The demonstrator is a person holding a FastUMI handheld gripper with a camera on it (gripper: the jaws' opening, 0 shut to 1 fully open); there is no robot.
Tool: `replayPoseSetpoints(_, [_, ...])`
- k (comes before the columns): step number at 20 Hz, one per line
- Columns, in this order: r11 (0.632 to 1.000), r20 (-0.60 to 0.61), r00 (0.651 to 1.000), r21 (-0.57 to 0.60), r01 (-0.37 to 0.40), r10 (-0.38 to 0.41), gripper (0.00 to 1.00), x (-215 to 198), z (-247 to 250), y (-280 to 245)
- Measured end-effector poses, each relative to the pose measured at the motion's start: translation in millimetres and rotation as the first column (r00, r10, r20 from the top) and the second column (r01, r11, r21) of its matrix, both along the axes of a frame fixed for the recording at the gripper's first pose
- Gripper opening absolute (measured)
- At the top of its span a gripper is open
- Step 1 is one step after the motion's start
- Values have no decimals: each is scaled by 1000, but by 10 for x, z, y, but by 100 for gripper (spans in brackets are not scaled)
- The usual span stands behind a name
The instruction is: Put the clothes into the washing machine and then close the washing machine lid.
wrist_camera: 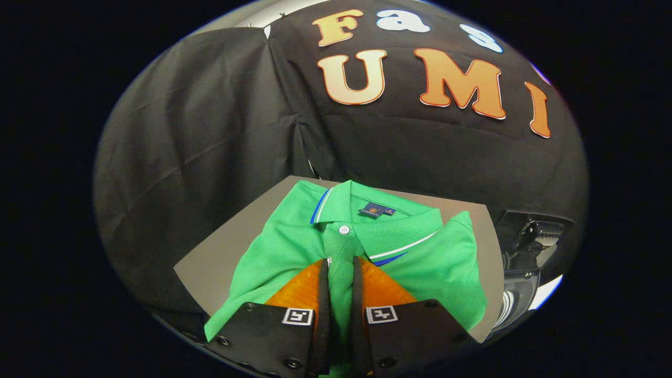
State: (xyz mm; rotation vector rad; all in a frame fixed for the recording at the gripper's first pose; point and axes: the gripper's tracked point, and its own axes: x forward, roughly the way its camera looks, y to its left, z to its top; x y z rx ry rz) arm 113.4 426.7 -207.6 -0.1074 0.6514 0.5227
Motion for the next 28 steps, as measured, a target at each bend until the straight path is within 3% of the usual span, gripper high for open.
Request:
replayPoseSetpoints(3, [999,31,999,49,14,-15,11,24,38,13])
replayPoseSetpoints(7, [981,102,994,196,11,-32,10,27,317,82])
replayPoseSetpoints(11, [952,220,975,303,-34,-35,11,-287,723,134])
replayPoseSetpoints(20, [920,340,940,379,-97,-41,10,-456,1404,-149])
replayPoseSetpoints(28, [901,420,906,410,-138,-52,10,-305,1946,-986])
